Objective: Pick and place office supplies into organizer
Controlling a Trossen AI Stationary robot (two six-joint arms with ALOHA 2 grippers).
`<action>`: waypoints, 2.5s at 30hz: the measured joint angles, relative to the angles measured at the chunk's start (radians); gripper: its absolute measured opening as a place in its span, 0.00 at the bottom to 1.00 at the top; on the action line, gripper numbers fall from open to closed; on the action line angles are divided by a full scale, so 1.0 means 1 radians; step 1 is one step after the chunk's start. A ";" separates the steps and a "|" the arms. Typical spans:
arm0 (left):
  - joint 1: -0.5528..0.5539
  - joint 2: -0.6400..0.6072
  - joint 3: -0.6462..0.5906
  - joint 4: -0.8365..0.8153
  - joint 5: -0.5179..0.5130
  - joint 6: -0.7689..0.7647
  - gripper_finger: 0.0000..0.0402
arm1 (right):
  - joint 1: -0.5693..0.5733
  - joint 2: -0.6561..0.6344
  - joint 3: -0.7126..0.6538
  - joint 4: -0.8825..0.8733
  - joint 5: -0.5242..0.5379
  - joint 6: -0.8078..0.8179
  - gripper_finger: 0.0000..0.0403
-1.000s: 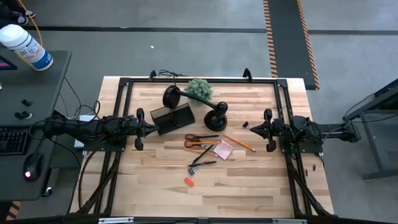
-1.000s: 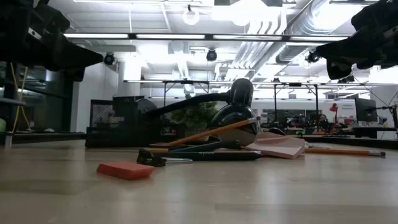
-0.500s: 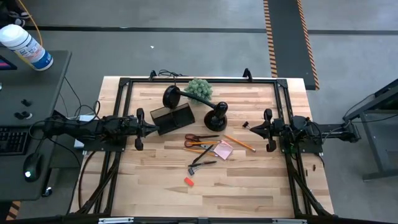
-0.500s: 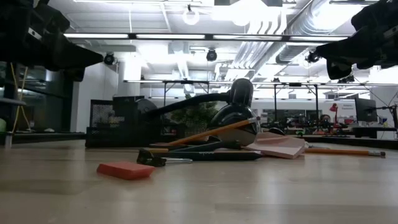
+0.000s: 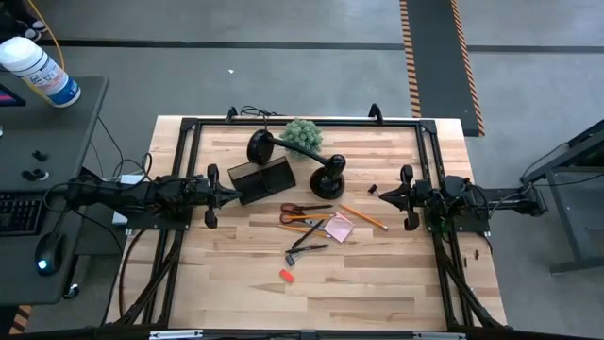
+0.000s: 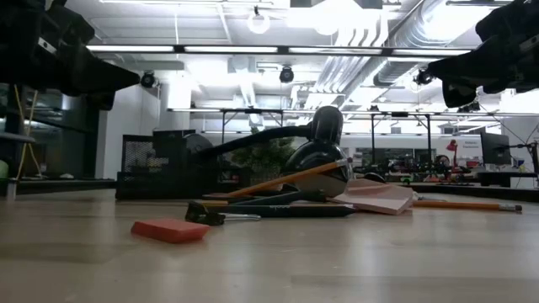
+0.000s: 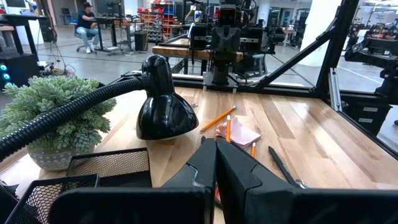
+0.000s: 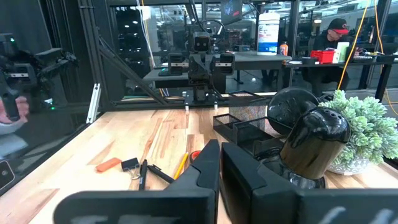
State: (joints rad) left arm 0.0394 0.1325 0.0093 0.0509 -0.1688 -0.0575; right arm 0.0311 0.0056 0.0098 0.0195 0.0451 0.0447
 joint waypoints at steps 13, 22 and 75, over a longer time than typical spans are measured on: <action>0.000 0.000 0.000 0.000 0.000 0.000 0.00 | 0.000 0.000 0.000 0.000 0.000 0.000 0.02; 0.000 0.000 0.000 0.001 -0.022 0.000 0.00 | 0.000 0.000 0.000 0.000 0.000 0.000 0.01; 0.000 0.001 0.063 0.024 -0.132 -0.027 0.00 | 0.004 0.778 0.636 -0.783 0.634 0.495 0.11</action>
State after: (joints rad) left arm 0.0391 0.1333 0.0723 0.0745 -0.3010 -0.0847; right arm 0.0349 0.7831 0.6456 -0.7632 0.6795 0.5394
